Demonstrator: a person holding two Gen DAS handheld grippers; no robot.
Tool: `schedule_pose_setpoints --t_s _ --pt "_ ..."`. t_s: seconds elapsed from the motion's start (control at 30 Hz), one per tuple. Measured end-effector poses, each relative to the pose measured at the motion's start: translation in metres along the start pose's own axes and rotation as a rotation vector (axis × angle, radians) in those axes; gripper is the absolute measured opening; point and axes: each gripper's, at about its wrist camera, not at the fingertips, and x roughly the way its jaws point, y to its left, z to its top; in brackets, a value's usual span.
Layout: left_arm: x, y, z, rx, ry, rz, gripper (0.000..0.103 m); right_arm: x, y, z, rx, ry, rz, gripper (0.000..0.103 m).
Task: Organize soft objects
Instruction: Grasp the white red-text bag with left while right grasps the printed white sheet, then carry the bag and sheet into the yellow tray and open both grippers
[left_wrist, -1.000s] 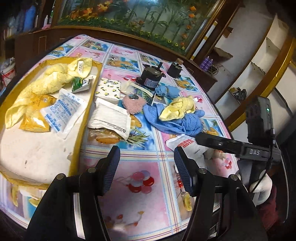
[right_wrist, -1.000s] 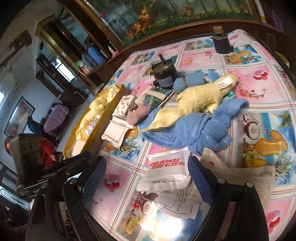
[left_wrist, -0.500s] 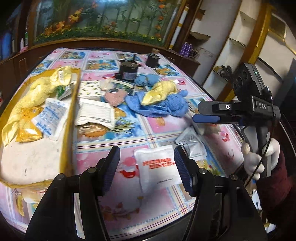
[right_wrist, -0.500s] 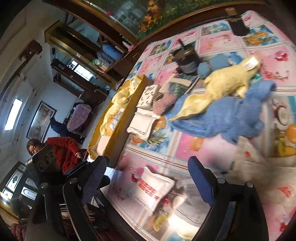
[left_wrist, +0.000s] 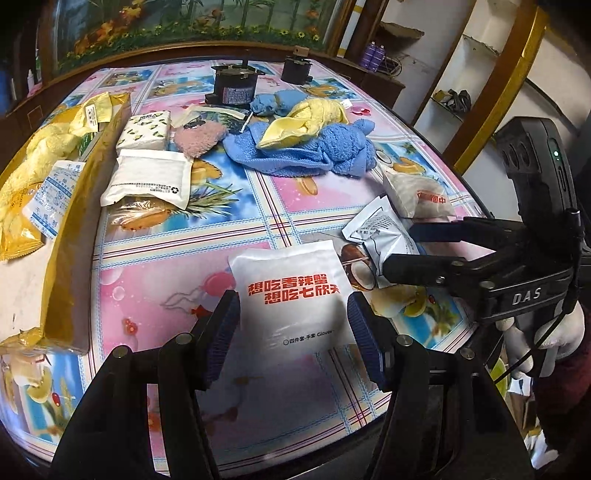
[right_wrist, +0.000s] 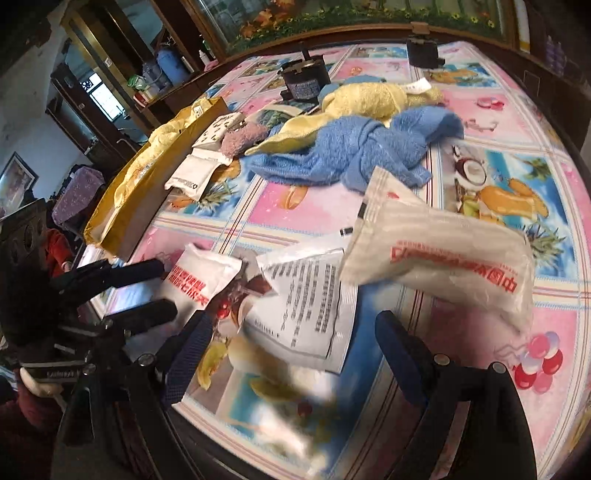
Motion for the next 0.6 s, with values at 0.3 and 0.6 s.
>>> schedule_pose_setpoints --t_s 0.3,0.6 --pt "0.013 -0.004 0.007 0.004 0.021 0.046 0.061 0.002 0.005 0.002 -0.039 -0.052 -0.083 0.056" --pt "0.041 -0.04 0.013 0.177 0.022 0.161 0.085 -0.003 -0.002 -0.002 -0.012 -0.064 -0.084 0.056"
